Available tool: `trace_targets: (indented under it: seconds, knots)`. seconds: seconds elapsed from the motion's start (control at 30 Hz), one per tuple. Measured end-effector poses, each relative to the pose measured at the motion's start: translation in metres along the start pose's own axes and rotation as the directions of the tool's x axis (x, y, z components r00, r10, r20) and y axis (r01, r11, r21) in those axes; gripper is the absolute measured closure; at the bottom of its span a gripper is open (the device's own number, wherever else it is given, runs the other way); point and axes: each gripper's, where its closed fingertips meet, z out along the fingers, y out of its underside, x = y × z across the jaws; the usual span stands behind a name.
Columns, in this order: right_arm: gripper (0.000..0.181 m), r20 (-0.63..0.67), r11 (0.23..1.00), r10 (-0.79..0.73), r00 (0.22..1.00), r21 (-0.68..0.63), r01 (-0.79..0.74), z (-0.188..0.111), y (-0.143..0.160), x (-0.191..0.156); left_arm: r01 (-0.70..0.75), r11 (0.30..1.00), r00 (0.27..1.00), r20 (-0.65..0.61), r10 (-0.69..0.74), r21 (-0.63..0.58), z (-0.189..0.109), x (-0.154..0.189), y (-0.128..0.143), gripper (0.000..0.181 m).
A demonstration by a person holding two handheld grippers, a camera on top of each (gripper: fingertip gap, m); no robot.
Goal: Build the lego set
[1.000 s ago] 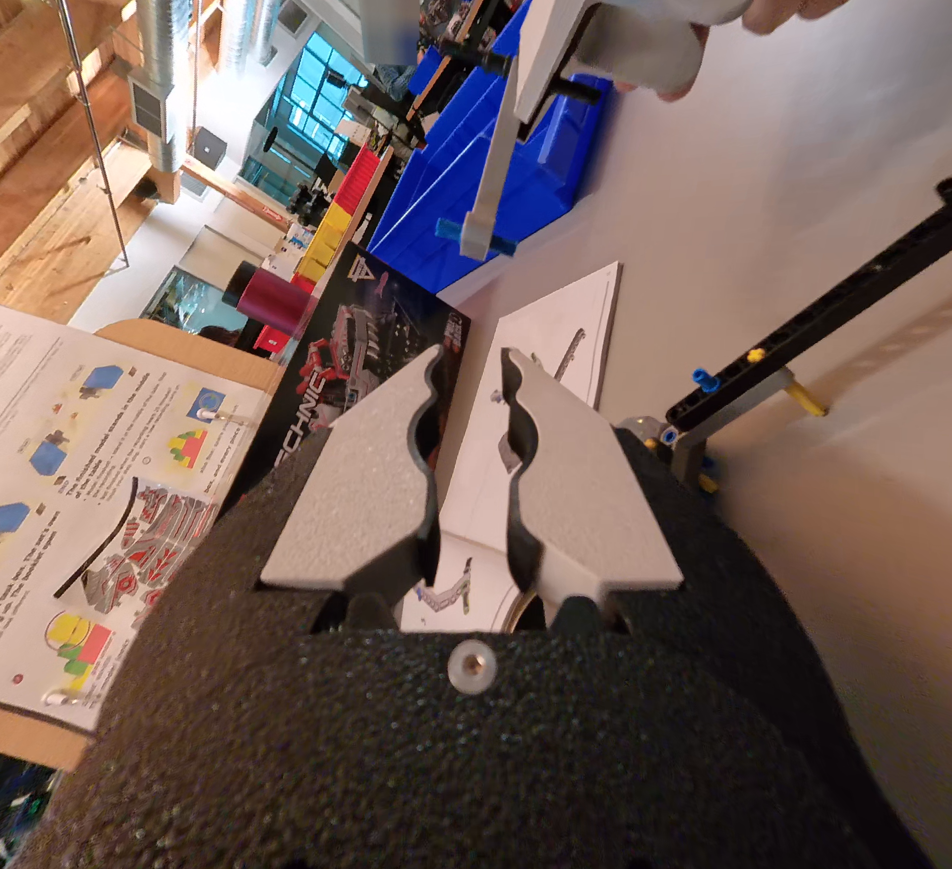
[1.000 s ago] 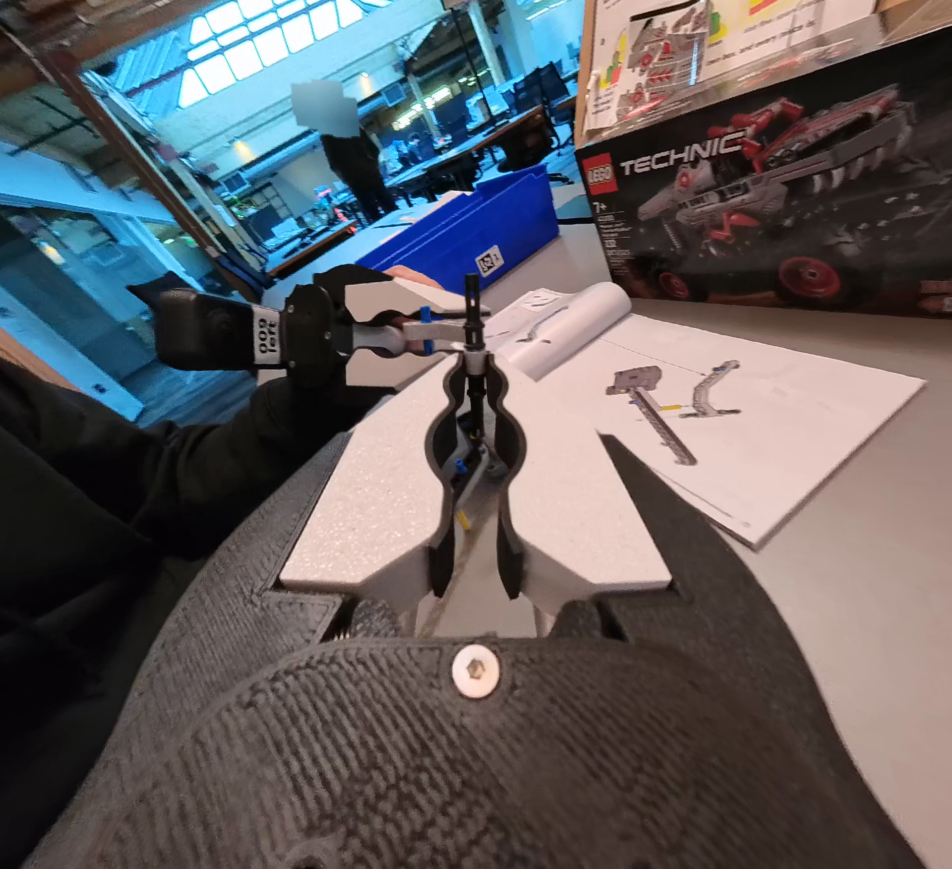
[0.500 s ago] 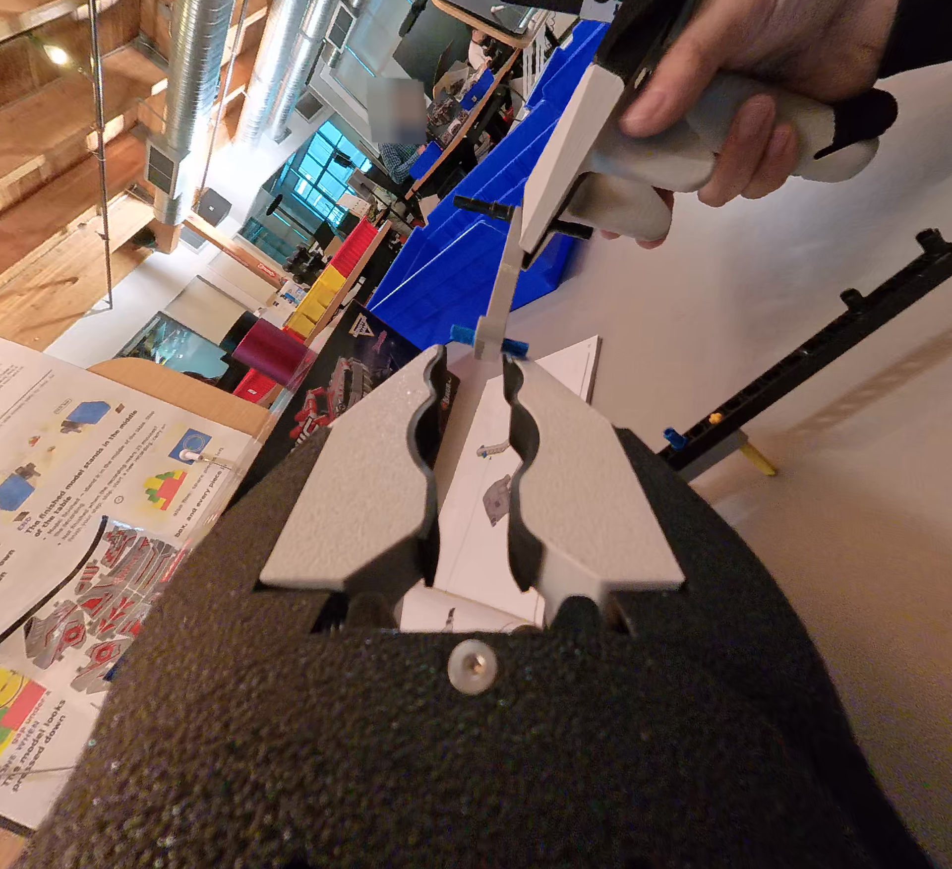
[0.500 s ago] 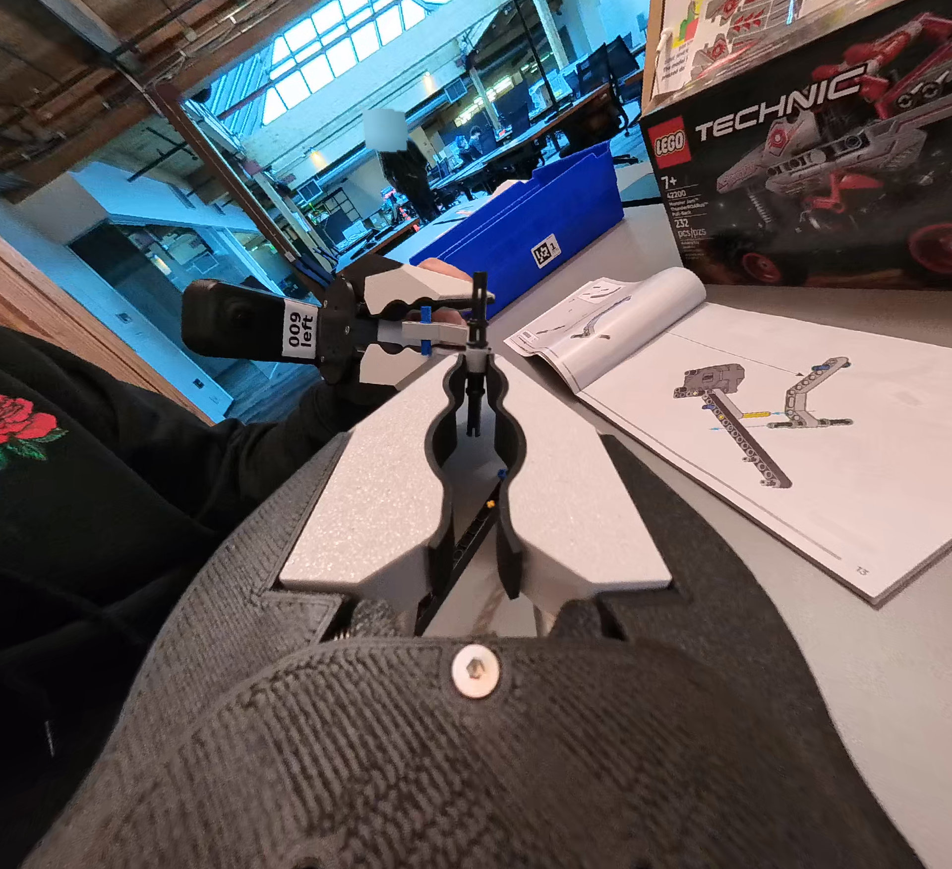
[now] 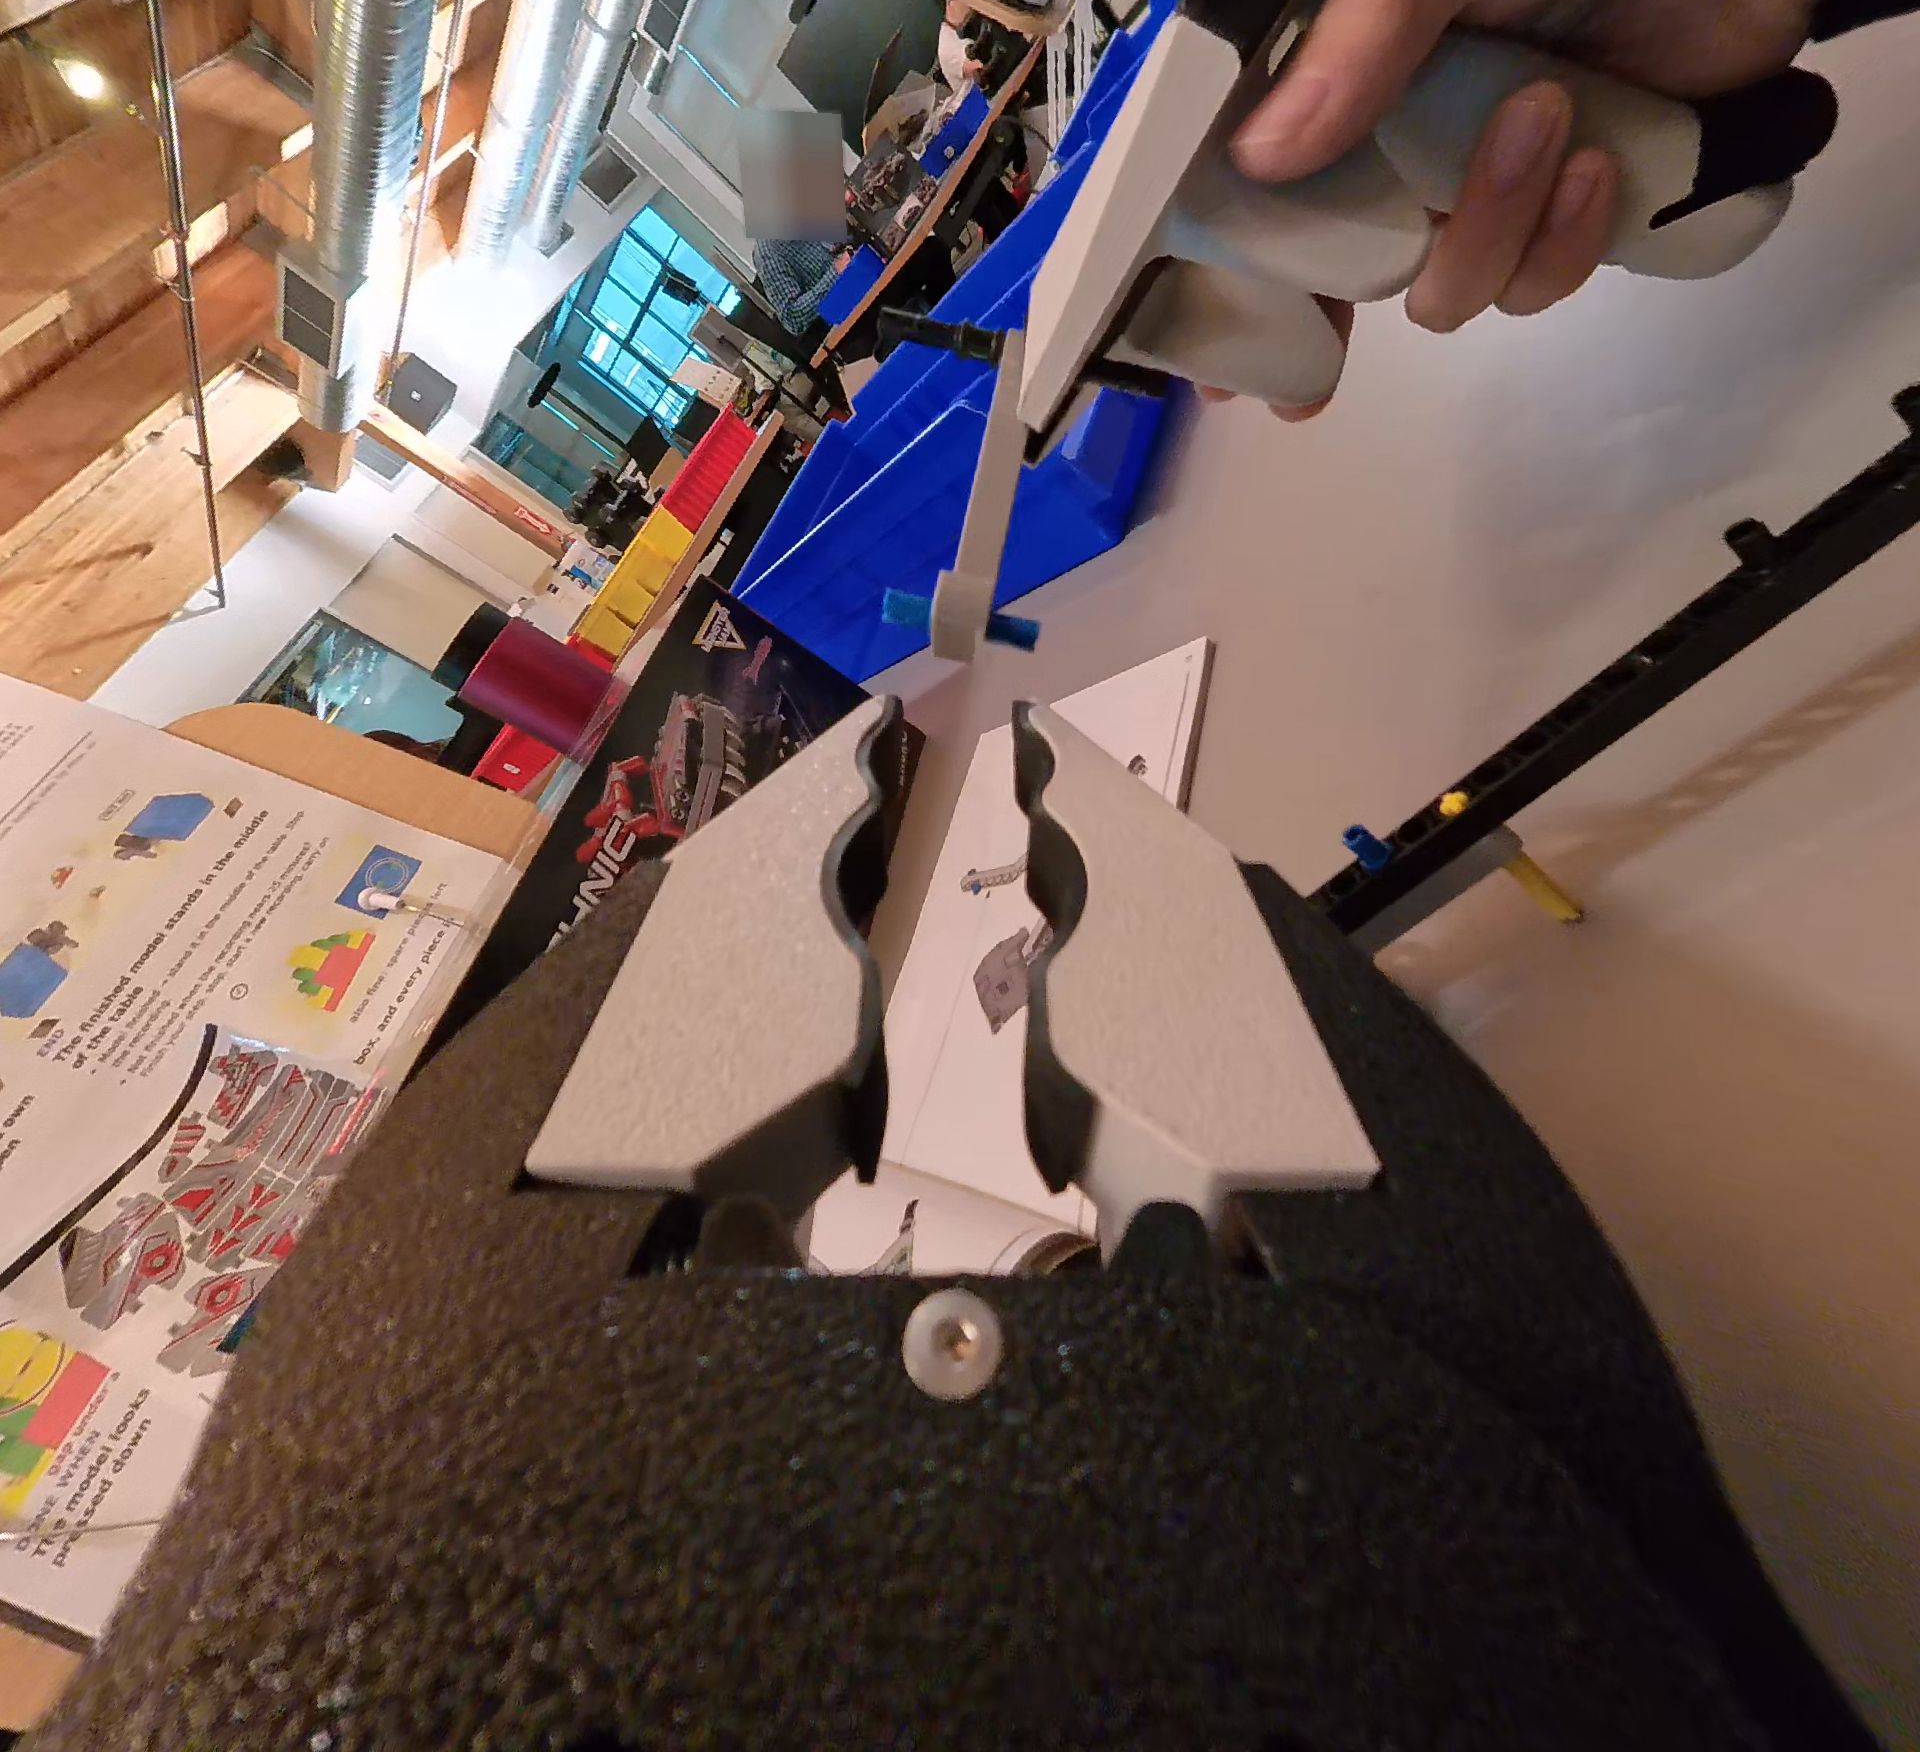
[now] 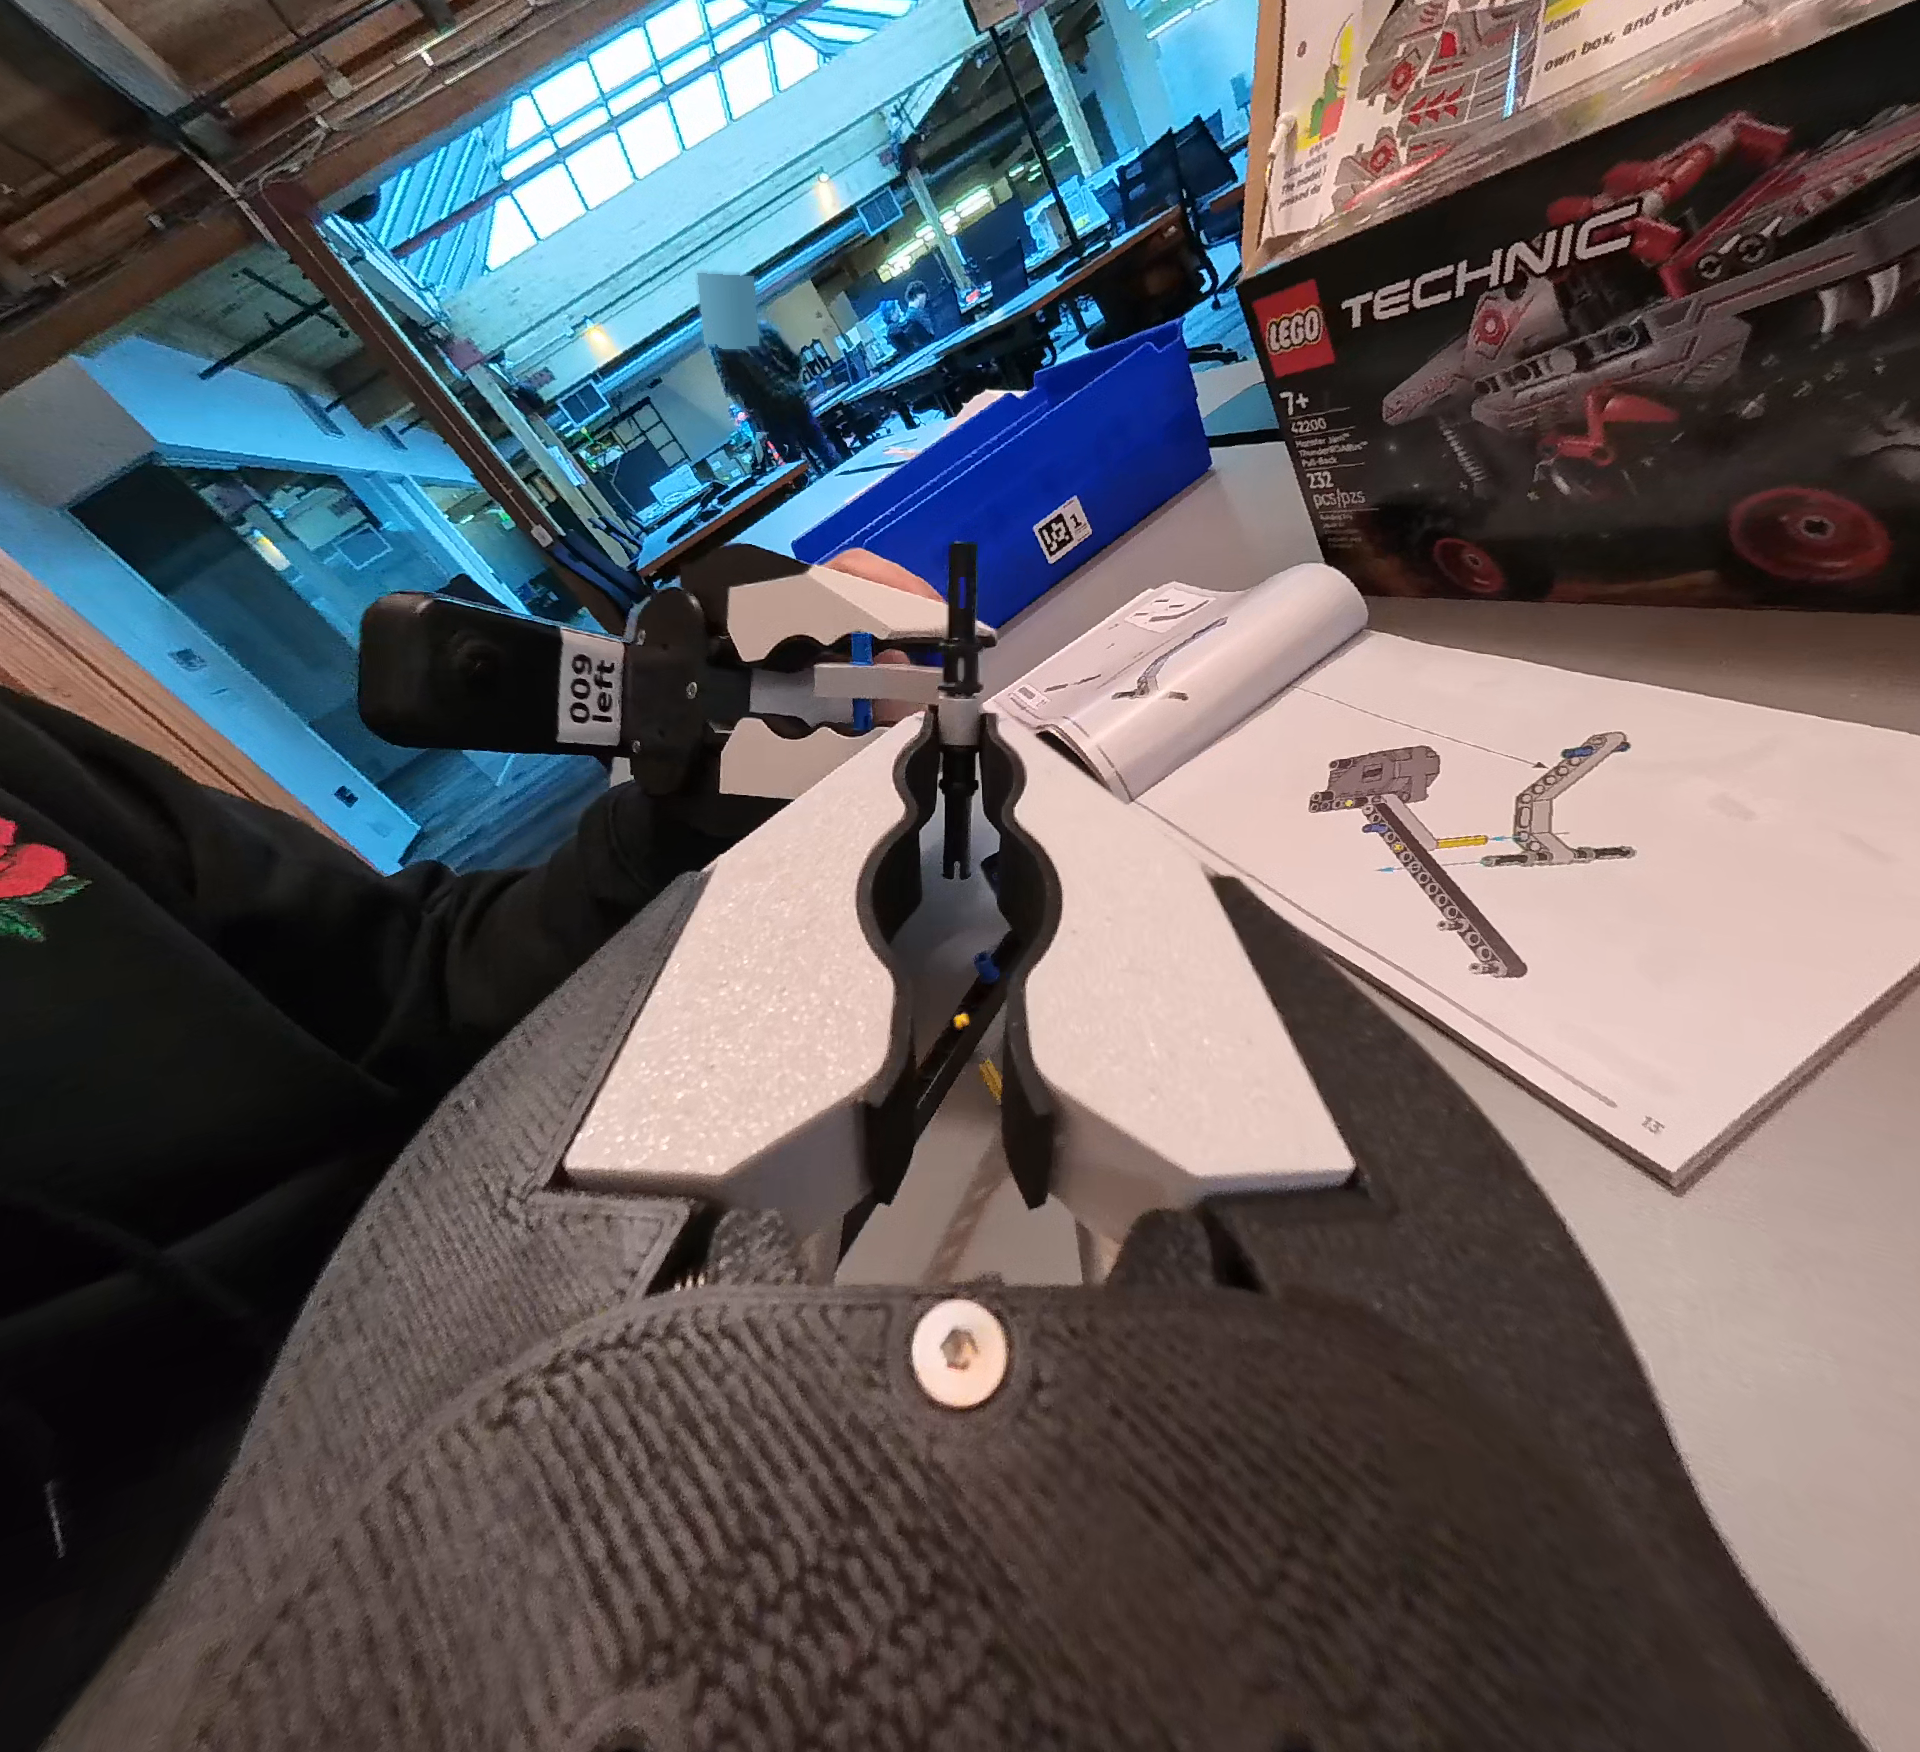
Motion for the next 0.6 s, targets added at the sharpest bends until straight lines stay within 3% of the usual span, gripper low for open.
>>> trace_targets:
  seconds: [0.6]
  knots:
    - [0.177, -0.097, 0.999, -0.026, 0.995, -0.021, 0.025, -0.006, 0.005, 0.018, -0.025, 0.996, 1.000, 0.008, 0.026, -0.083, 0.002, -0.001, 0.016, 0.169]
